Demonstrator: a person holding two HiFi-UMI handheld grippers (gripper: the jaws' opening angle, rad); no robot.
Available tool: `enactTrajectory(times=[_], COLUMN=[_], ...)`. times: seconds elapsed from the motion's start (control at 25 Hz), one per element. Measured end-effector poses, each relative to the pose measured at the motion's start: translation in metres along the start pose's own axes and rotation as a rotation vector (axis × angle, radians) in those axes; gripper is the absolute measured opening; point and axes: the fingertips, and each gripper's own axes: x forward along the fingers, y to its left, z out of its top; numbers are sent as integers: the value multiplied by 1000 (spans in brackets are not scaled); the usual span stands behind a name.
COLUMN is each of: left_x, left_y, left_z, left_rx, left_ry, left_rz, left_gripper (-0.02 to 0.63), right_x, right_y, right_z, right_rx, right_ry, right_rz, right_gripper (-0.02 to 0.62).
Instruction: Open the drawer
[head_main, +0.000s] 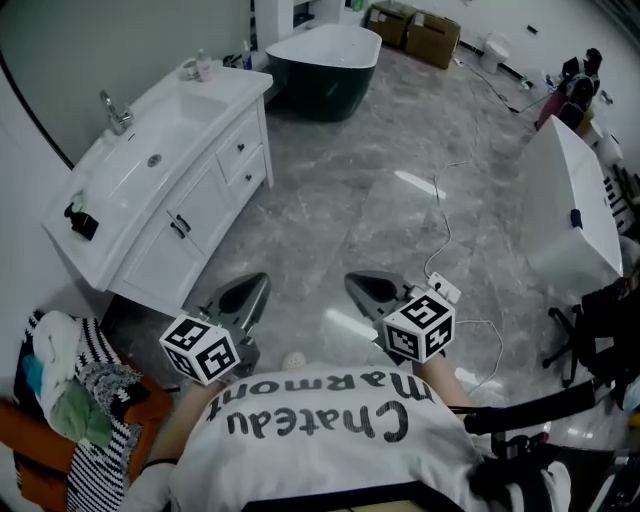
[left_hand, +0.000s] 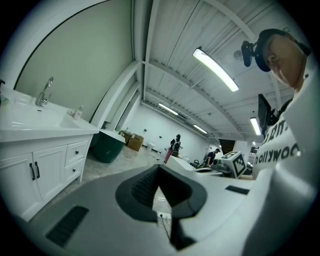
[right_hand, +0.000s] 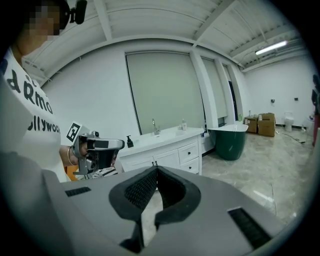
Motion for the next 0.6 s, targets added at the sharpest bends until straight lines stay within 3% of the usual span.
enactTrajectory(times=[0.4, 0.6], left_x=[18, 26], left_y=[82, 101], left_z=[23, 28], left_rx=[-3, -33], left_ry=[29, 26], left_rz=[-9, -21], left_gripper=[8, 8], right_x=[78, 89], right_y=[-17, -20], right_z=[25, 27], right_rx=[5, -13], right_ry=[20, 47], right_rz=[-23, -33], right_gripper=[10, 9])
